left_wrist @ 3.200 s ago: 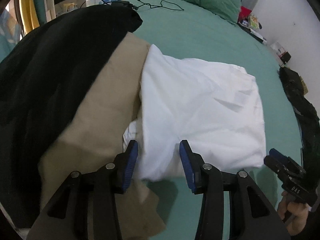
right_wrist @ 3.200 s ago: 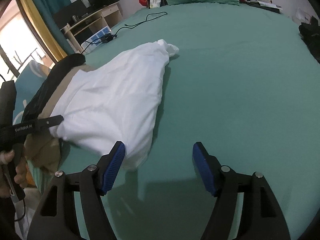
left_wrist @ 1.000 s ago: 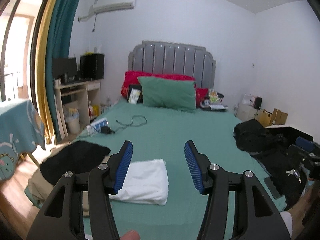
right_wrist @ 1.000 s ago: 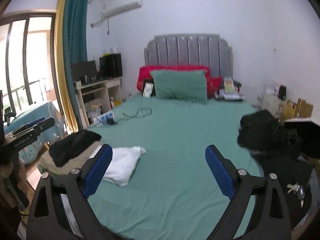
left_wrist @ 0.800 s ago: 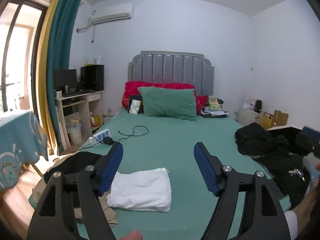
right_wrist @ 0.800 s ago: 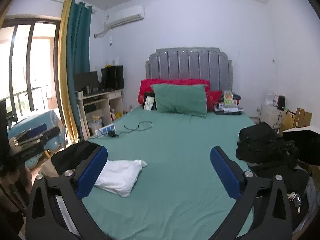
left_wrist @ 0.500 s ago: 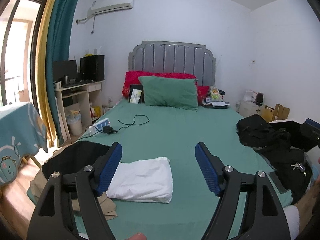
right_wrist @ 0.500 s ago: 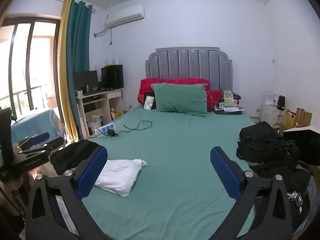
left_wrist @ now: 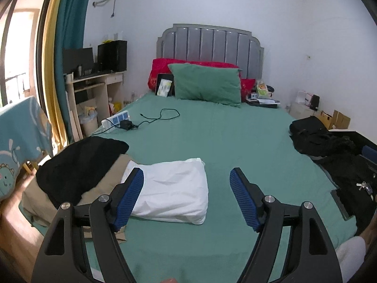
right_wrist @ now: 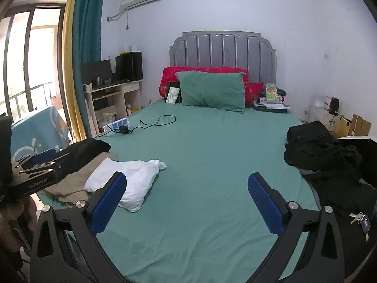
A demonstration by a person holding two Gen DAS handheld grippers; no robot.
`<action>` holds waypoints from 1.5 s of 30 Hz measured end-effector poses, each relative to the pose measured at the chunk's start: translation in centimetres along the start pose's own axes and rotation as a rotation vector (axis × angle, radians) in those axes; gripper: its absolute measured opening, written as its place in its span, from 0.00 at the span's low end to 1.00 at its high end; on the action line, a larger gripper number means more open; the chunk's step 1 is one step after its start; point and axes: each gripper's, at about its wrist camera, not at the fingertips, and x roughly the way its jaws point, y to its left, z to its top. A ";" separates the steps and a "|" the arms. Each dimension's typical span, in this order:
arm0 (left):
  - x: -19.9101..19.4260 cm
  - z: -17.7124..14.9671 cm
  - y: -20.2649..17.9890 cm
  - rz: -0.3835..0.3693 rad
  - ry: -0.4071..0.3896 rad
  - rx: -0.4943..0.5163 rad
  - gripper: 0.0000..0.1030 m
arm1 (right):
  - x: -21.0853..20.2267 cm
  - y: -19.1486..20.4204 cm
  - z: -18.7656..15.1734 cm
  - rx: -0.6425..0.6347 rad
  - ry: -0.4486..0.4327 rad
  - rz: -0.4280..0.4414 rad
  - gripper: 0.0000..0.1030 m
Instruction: Fold large clothes
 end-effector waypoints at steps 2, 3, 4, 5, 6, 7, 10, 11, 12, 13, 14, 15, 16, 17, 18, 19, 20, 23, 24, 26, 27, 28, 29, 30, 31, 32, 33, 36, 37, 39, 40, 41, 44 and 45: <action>0.3 -0.1 -0.1 0.011 -0.004 -0.002 0.76 | 0.3 -0.1 -0.4 0.000 0.006 -0.005 0.99; 0.4 -0.1 -0.1 0.012 -0.005 -0.003 0.76 | 0.4 -0.3 -0.5 0.006 0.016 -0.003 0.99; 0.5 -0.1 -0.2 0.012 -0.004 -0.004 0.76 | 0.5 -0.4 -0.6 0.010 0.020 -0.002 0.99; 0.5 -0.1 -0.2 0.008 -0.005 -0.003 0.76 | 0.5 -0.7 -0.8 0.017 0.023 0.002 0.99; 0.5 -0.1 -0.2 0.005 -0.007 -0.003 0.76 | 0.5 -0.8 -0.8 0.022 0.024 0.005 0.99; 0.6 0.0 -0.3 0.003 -0.005 -0.004 0.76 | 0.4 -1.0 -0.8 0.025 0.024 0.005 0.99; 0.6 0.1 -0.6 0.002 0.001 -0.009 0.76 | 0.1 -1.3 -0.8 0.032 0.023 0.007 0.99; 0.6 0.2 -0.6 0.004 0.002 -0.008 0.76 | 0.0 -1.4 -0.7 0.035 0.021 0.007 0.99; 0.6 0.2 -0.6 0.004 0.005 -0.007 0.76 | 0.0 -1.5 -0.6 0.036 0.021 0.008 0.99; 0.6 0.2 -0.7 0.002 0.006 -0.007 0.76 | 0.0 -1.6 -0.6 0.036 0.020 0.009 0.99; 0.6 0.2 -0.9 0.005 0.007 -0.006 0.76 | -0.2 -1.6 -0.5 0.036 0.018 0.011 0.99; 0.5 0.2 -0.9 0.012 0.006 -0.004 0.76 | -0.2 -1.6 -0.5 0.035 0.018 0.011 0.99; 0.5 0.3 -1.0 0.017 0.004 -0.002 0.76 | -0.2 -1.6 -0.6 0.034 0.018 0.011 0.99; 0.3 0.3 -1.1 0.018 0.001 -0.003 0.76 | -0.2 -1.6 -0.6 0.033 0.018 0.011 0.99; 0.3 0.3 -1.0 0.017 -0.002 -0.006 0.76 | -0.3 -1.6 -0.5 0.032 0.018 0.012 0.99; 0.2 0.4 -1.1 0.014 -0.004 -0.009 0.76 | -0.3 -1.7 -0.5 0.032 0.018 0.013 0.99; 0.2 0.4 -1.2 0.013 -0.004 -0.009 0.76 | -0.3 -1.7 -0.5 0.032 0.017 0.013 0.99; 0.0 0.3 -1.4 0.009 -0.007 -0.003 0.76 | -0.3 -1.7 -0.5 0.034 0.018 0.012 0.99; 0.0 0.3 -1.4 0.008 -0.007 -0.001 0.76 | -0.4 -1.7 -0.5 0.035 0.019 0.012 0.99; -0.1 0.3 -1.5 0.005 -0.008 -0.002 0.76 | -0.5 -1.8 -0.5 0.037 0.020 0.012 0.99; -0.1 0.3 -1.5 0.005 -0.009 -0.003 0.76 | -0.5 -1.8 -0.4 0.037 0.022 0.012 0.99; -0.1 0.3 -1.5 0.004 -0.008 -0.003 0.76 | -0.5 -1.9 -0.4 0.038 0.023 0.013 0.99; -0.1 0.3 -1.5 0.003 -0.006 -0.003 0.76 | -0.5 -1.9 -0.3 0.039 0.024 0.013 0.99; -0.2 0.3 -1.5 0.003 -0.006 -0.003 0.76 | -0.6 -1.9 -0.3 0.041 0.025 0.013 0.99; -0.1 0.3 -1.6 0.003 -0.005 -0.002 0.76 | -0.4 -2.1 -0.1 0.040 0.026 0.014 0.99; -0.1 0.4 -1.6 0.003 -0.006 -0.003 0.76 | -0.4 -2.1 -0.1 0.041 0.027 0.013 0.99; -0.1 0.4 -1.6 0.003 -0.005 -0.004 0.76 | -0.3 -2.1 -0.1 0.041 0.027 0.013 0.99; -0.1 0.4 -1.6 0.003 -0.008 -0.002 0.76 | -0.2 -2.0 -0.1 0.043 0.028 0.011 0.99; -0.1 0.4 -1.6 0.005 -0.010 -0.001 0.76 | -0.2 -2.0 -0.1 0.042 0.028 0.011 0.99; -0.1 0.4 -1.7 0.005 -0.012 0.000 0.76 | -0.2 -2.0 -0.1 0.042 0.028 0.011 0.99; -0.1 0.4 -1.7 0.006 -0.013 0.001 0.76 | -0.2 -1.9 -0.2 0.042 0.028 0.011 0.99; -0.1 0.4 -1.7 0.005 -0.012 0.002 0.76 | -0.2 -1.9 -0.2 0.042 0.028 0.011 0.99; -0.1 0.4 -1.8 0.005 -0.012 0.001 0.76 | -0.2 -1.9 -0.2 0.043 0.028 0.010 0.99; -0.1 0.4 -1.8 0.004 -0.012 0.000 0.76 | -0.2 -1.9 -0.1 0.043 0.028 0.010 0.99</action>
